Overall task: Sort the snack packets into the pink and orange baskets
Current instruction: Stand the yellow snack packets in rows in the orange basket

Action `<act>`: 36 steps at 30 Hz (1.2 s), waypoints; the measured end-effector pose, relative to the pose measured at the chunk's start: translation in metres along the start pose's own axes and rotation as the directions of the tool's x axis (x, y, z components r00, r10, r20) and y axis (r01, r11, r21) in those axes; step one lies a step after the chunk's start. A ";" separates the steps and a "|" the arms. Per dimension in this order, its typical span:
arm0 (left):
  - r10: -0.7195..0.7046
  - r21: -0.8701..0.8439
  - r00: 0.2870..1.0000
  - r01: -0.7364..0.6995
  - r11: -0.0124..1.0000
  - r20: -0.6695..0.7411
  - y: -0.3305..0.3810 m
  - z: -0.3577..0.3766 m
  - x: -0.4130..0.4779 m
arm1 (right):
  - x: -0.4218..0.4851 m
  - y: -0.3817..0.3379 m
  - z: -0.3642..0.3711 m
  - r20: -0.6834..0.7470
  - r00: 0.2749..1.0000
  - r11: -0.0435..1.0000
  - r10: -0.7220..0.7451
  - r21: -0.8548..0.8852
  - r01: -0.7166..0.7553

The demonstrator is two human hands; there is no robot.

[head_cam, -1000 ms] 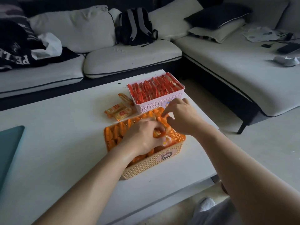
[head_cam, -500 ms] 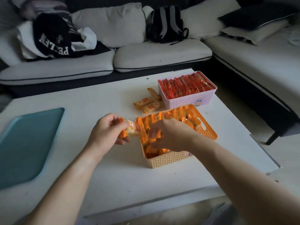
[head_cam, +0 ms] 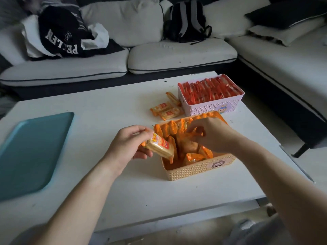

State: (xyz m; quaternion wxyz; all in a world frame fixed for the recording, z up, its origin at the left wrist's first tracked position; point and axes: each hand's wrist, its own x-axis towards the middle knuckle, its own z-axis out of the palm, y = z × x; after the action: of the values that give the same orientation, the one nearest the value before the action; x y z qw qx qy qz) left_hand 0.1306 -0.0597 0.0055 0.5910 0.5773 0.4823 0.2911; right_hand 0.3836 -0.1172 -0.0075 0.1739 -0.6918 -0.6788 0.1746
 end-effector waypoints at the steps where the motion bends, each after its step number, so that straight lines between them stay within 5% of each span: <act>1: 0.000 0.047 1.000 0.000 0.999 0.002 0.001 0.004 0.000 | 0.000 0.003 -0.002 -0.004 1.000 1.000 -0.008 0.011 0.008; 9: 0.053 0.504 0.998 -0.034 0.863 -0.024 -0.010 0.042 0.003 | -0.006 0.001 -0.018 -0.116 0.993 0.967 0.021 0.254 0.009; 15: 0.169 0.876 0.985 -0.047 0.479 -0.040 -0.023 0.062 -0.003 | -0.014 -0.001 -0.035 -0.187 0.970 0.859 0.157 0.510 -0.041; 18: 0.168 0.895 0.985 -0.036 0.445 -0.044 -0.032 0.064 0.000 | -0.017 -0.010 -0.032 -0.170 0.948 0.817 0.269 0.561 -0.132; 22: 0.116 0.704 0.993 -0.094 0.704 0.017 -0.032 0.046 0.013 | -0.020 -0.024 -0.015 -0.142 0.929 0.863 0.341 0.439 -0.250; 25: 0.191 0.589 0.980 -0.185 0.787 0.052 -0.026 0.037 0.011 | -0.020 -0.036 0.000 -0.212 0.924 0.928 0.318 0.268 -0.258; 36: 0.255 0.859 0.943 -0.308 0.409 0.216 -0.028 0.034 0.002 | -0.023 -0.061 0.015 -0.379 0.922 0.970 0.071 -0.191 -0.153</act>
State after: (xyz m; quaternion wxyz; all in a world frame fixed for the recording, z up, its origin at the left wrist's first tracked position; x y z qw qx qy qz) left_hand 0.1561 -0.0764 -0.0260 0.1610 0.8783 0.4433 0.0791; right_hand 0.3224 -0.1394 0.0087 0.2116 -0.7649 -0.6079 -0.0243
